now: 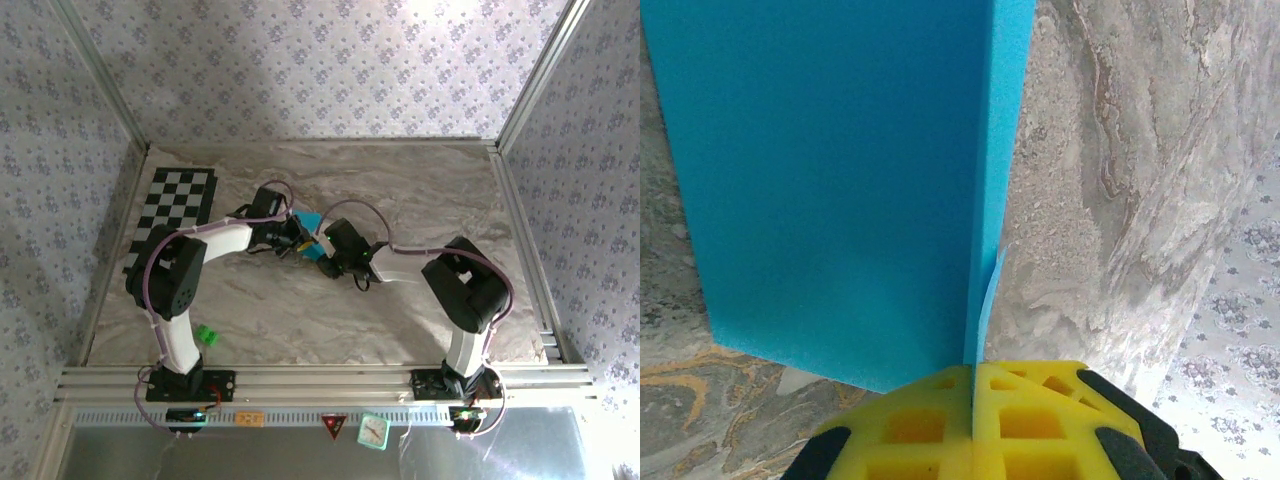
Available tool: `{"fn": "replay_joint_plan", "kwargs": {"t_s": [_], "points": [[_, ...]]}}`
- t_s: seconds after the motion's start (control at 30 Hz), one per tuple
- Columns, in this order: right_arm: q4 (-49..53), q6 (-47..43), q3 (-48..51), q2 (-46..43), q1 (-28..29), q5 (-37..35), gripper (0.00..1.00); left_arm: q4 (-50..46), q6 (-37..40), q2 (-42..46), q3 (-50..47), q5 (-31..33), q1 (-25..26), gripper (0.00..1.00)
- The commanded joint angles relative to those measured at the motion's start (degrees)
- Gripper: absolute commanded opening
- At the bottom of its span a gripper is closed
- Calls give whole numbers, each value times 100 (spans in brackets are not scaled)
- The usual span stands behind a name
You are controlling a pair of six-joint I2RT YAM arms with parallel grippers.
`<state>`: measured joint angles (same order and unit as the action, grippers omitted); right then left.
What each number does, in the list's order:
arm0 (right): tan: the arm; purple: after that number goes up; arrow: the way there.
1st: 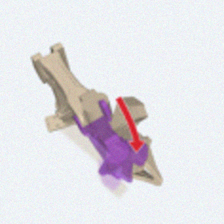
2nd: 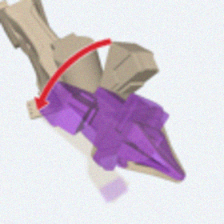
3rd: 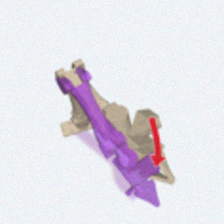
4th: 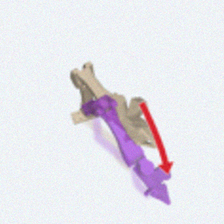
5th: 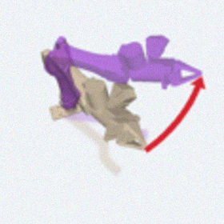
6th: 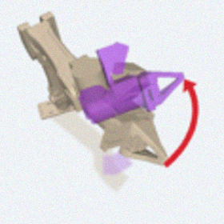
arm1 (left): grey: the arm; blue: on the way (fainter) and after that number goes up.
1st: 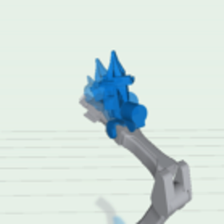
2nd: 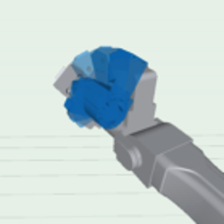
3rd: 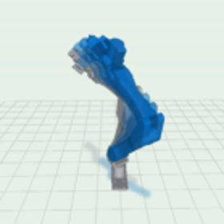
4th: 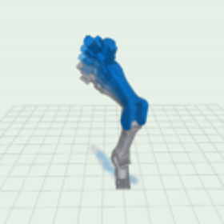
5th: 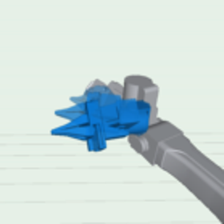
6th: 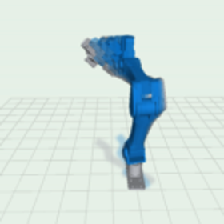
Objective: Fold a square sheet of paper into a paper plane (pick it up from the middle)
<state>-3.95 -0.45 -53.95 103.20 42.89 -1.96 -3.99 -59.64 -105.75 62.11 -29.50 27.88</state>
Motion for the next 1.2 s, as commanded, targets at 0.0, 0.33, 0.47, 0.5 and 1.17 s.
{"fn": "replay_joint_plan", "kwargs": {"t_s": [0.0, 0.33, 0.47, 0.5, 1.17], "points": [[-60, 126, -184, 78, 17, -272, 34, -124, -31, -7, 154, -50, 48, 6], [-124, 10, -191, 78, 66, -304, 34, -172, -17, -41, 182, -45, 61, 6], [-104, -25, -204, 137, 79, -307, 32, -185, -14, -33, 188, -61, 60, 7], [-103, -24, -195, 139, 90, -313, 31, -190, -13, -26, 181, -57, 60, 7], [-238, 55, 27, 34, -26, 236, 13, 255, -343, 966, -604, 468, -434, 39]]}}
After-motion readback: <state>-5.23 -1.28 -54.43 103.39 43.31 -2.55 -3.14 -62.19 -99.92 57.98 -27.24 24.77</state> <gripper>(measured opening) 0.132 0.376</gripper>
